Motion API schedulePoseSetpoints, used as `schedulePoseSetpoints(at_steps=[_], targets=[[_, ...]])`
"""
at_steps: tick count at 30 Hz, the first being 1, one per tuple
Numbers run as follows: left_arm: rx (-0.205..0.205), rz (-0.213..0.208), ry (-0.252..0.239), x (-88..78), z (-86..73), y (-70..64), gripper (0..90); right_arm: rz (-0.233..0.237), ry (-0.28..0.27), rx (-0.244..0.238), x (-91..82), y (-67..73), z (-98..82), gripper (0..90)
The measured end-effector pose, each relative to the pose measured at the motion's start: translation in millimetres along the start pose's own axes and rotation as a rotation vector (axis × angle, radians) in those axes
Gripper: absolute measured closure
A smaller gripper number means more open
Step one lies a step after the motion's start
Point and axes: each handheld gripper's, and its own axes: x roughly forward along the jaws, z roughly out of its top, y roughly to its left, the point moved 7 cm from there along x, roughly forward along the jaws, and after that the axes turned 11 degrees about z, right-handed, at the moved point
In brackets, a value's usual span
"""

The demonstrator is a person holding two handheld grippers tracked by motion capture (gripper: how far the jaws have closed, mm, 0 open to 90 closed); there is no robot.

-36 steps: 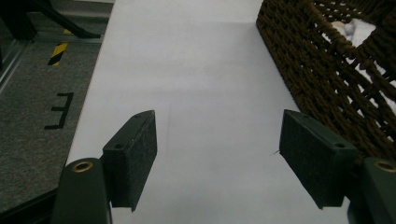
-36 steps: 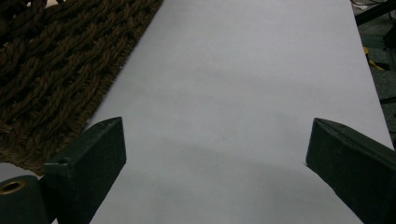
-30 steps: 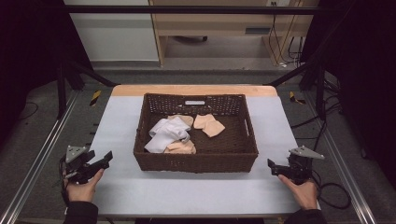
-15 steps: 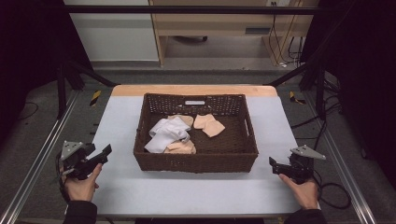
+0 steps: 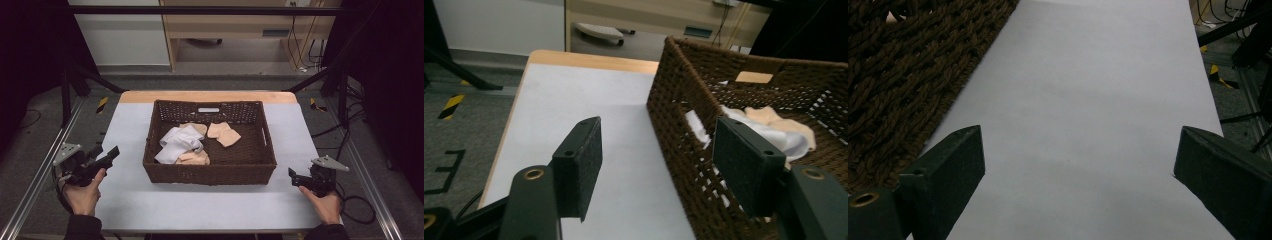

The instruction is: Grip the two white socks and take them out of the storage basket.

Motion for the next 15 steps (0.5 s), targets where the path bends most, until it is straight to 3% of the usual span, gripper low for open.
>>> schedulePoseSetpoints(at_steps=[9, 15], targets=[[0.048, -0.016, -0.01, 5.9, 17.2, -22.3, 35.1, -0.012, -0.012, -0.006, -1.0, -1.7, 1.7, 6.8], [0.051, -0.029, -0.025, 9.6, 26.7, -32.2, 34.4, -0.02, -0.008, -0.012, 0.4, -2.2, 2.7, 6.9]])
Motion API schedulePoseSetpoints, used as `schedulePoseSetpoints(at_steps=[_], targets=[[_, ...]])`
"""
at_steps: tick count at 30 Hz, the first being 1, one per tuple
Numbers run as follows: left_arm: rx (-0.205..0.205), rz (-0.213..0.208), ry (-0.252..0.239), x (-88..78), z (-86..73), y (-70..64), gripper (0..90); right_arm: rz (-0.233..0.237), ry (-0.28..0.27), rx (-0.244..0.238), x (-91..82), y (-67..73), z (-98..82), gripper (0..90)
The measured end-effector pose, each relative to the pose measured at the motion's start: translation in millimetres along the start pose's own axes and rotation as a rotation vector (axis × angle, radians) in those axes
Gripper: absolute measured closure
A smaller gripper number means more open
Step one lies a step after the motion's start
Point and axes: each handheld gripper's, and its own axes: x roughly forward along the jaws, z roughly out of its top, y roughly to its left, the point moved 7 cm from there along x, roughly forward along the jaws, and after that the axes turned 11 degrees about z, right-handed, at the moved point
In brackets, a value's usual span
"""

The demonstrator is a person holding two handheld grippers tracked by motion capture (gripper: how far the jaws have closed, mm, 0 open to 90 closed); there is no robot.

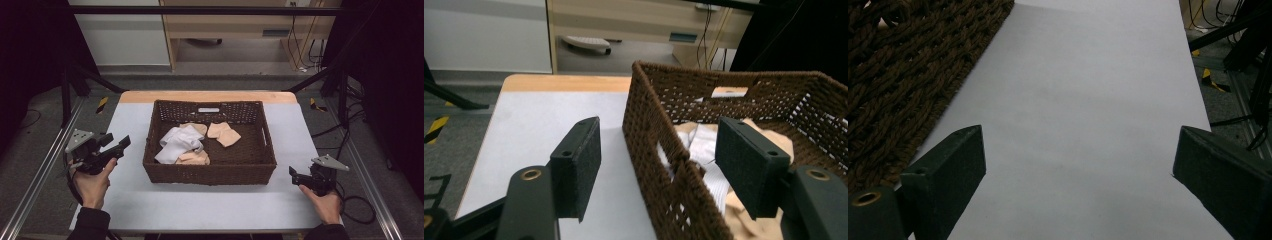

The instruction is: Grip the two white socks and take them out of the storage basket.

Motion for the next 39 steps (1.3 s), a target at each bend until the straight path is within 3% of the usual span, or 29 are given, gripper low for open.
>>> schedulePoseSetpoints(at_steps=[2, 11, 15, 21, 39], targets=[[-0.004, -0.02, -0.005, 3.4, 4.5, -5.9, 33.6, 0.001, 0.001, 0.0, 0.2, 0.1, 0.0, 7.0], [0.021, -0.037, -0.013, 19.4, 17.5, -31.3, 33.8, 0.0, 0.006, -0.004, 1.4, 0.2, 0.2, 7.0], [0.065, -0.047, -0.007, 30.8, 22.7, -49.5, 33.3, -0.005, 0.003, -0.006, 0.7, -0.2, 0.5, 7.1], [0.087, -0.06, -0.013, 42.1, 27.0, -65.6, 33.2, -0.007, 0.007, -0.01, 1.1, 0.3, -0.1, 7.2], [0.162, -0.039, 0.016, 97.2, 29.0, -104.7, 33.1, -0.003, 0.022, -0.011, 3.6, 1.1, -1.3, 7.1]])
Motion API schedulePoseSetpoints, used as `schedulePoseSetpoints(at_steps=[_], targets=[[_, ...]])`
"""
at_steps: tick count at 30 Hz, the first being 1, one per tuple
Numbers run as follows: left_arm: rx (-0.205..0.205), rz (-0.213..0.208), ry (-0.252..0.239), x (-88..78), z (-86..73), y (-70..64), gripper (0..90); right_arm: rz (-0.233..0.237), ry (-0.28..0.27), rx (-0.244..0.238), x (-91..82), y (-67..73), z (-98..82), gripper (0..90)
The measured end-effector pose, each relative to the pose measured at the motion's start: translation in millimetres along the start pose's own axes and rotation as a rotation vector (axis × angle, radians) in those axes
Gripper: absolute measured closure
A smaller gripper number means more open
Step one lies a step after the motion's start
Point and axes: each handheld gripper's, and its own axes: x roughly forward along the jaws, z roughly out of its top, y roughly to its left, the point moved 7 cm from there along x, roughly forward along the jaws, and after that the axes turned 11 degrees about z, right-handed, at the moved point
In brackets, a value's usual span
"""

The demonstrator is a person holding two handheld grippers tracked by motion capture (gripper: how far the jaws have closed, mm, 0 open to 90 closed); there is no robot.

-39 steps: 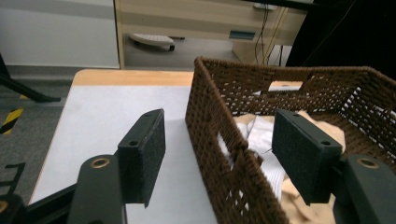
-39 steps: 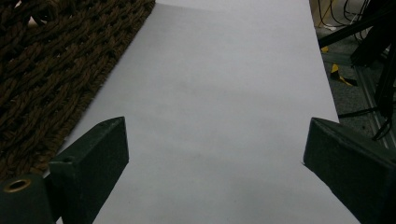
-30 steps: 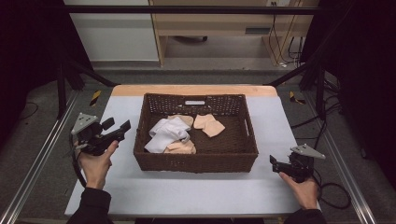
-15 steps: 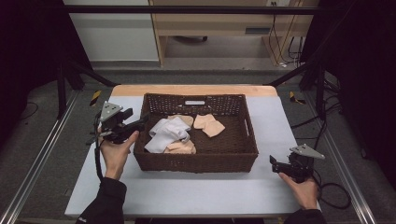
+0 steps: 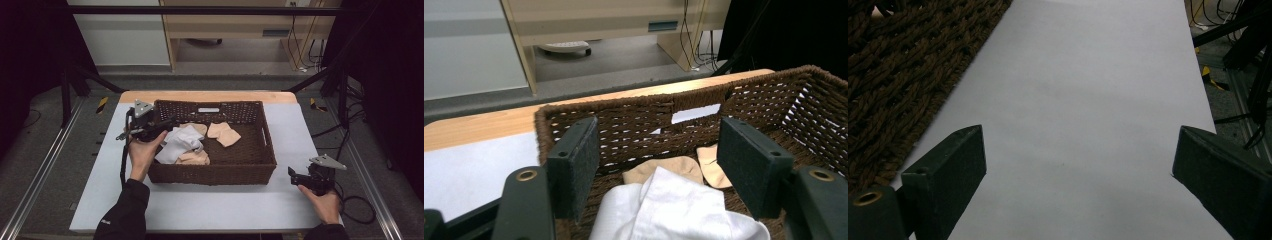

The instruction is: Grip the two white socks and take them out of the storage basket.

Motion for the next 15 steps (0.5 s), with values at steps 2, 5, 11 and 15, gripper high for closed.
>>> schedulePoseSetpoints(at_steps=[2, 5, 11, 15], targets=[[0.027, -0.001, 0.002, 7.8, -2.4, -4.9, 33.1, 0.001, 0.001, -0.002, 0.1, 0.2, -0.1, 7.1], [0.026, -0.007, 0.031, 16.7, -7.7, -9.0, 32.3, 0.003, 0.002, 0.0, 0.0, 0.3, -0.2, 7.1], [0.069, 0.011, 0.077, 28.9, -17.9, -11.8, 29.0, 0.004, 0.007, -0.001, 0.8, 0.3, -0.3, 7.0], [0.083, 0.015, 0.118, 38.2, -28.7, -14.5, 28.6, 0.002, 0.009, -0.005, 1.4, -0.2, -0.3, 7.0]])
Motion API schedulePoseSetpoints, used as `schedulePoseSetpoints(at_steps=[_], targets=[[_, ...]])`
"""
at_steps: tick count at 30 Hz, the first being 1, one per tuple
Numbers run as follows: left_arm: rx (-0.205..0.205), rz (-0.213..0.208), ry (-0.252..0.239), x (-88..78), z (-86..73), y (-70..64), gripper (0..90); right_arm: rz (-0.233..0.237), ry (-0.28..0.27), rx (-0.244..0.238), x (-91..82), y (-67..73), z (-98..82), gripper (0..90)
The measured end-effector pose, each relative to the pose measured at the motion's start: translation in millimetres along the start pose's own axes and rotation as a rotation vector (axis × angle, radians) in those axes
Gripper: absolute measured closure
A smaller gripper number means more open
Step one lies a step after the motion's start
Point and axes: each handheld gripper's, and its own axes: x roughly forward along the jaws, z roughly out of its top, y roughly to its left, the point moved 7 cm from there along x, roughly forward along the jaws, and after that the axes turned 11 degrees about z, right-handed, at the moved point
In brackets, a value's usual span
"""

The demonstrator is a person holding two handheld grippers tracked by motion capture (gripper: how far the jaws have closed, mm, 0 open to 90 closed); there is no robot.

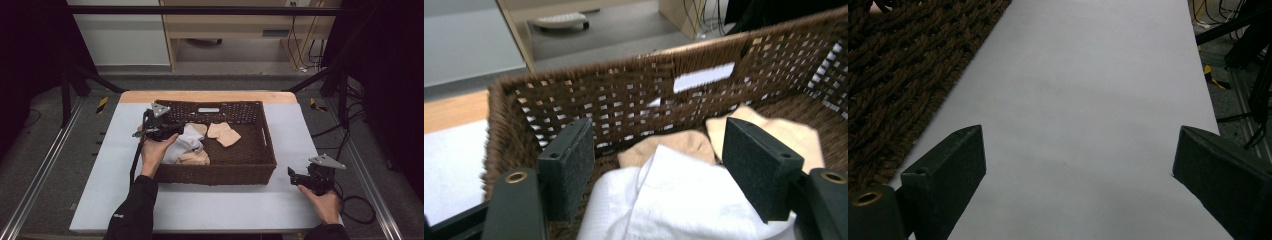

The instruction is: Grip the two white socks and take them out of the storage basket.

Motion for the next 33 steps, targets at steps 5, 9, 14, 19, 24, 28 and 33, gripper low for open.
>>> schedulePoseSetpoints(at_steps=[5, 9, 14, 19, 24, 28, 33], targets=[[0.014, -0.011, 0.047, 6.2, -7.6, -0.9, 28.5, 0.001, 0.003, 0.0, 0.1, 0.1, -0.3, 7.0], [0.055, -0.008, 0.086, 8.8, -14.8, -1.0, 26.0, 0.002, 0.004, 0.004, 0.1, 0.5, -0.4, 7.0], [0.11, 0.001, 0.112, 11.3, -19.5, -5.0, 26.6, 0.004, 0.01, 0.0, 0.4, 0.5, -1.0, 7.0], [0.132, -0.018, 0.142, 12.8, -25.0, -7.9, 26.3, 0.005, 0.011, 0.001, 0.3, 0.9, -1.3, 7.0], [0.159, -0.071, 0.185, 15.6, -31.3, -16.4, 27.8, 0.003, 0.014, -0.001, 0.5, 0.5, -1.3, 7.0], [0.103, -0.153, 0.152, 11.6, -26.4, -24.1, 28.8, 0.004, 0.018, 0.0, 0.9, 0.6, -1.3, 7.0], [0.134, -0.162, 0.153, 9.4, -27.4, -28.9, 29.6, 0.001, 0.026, 0.0, 2.0, 0.2, -1.8, 7.0]])
